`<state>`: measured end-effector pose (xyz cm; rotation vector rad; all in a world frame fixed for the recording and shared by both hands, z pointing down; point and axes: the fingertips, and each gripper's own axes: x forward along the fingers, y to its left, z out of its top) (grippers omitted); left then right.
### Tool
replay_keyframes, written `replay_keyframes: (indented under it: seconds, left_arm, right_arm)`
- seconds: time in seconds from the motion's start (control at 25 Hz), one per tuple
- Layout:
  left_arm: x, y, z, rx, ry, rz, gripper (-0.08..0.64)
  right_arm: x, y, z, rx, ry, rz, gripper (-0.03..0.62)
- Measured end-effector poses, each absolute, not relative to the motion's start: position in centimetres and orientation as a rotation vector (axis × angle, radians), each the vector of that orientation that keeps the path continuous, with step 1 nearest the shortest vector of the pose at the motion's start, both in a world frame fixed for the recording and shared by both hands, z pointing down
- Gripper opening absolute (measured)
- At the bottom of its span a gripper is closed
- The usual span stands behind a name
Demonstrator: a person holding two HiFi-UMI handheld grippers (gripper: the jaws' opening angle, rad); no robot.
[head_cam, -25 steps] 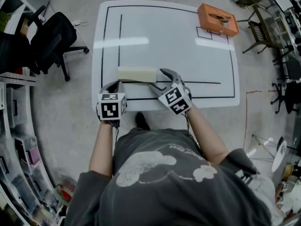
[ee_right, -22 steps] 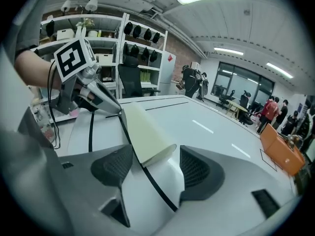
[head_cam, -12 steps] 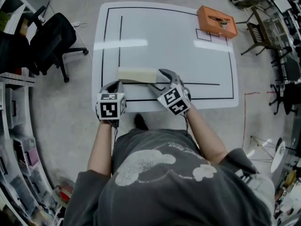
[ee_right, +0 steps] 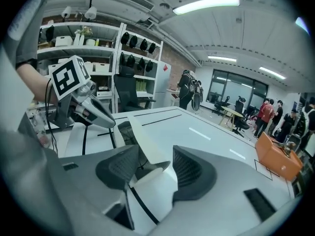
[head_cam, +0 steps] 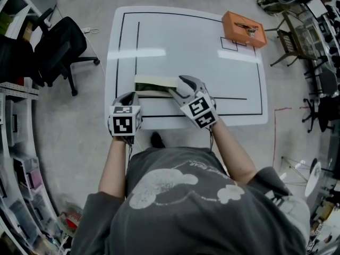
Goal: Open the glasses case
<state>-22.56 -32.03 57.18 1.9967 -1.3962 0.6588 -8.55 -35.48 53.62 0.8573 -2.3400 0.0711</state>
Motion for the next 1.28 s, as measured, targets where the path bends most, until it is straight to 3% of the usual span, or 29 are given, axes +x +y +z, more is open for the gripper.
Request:
replay_keyframes:
  seconds: [0.52,1.0,1.28]
  left_arm:
    - [-22.9,-33.3,56.7,2.007,-1.397,0.64,0.002]
    - [-23.0,-33.4,56.8,1.983,-1.408,0.635,0.002]
    - [-23.4,-33.3,56.6,1.951,-1.445,0.621,0.002]
  right_arm:
    - [-8.5,-38.9,53.8,0.927,-2.303,0.058,0.076]
    - [-8.5,-41.1,54.6,0.77,-2.328,0.103,0.058]
    - [-8.3,-40.8,54.1,0.847,-2.328,0.085,0.106]
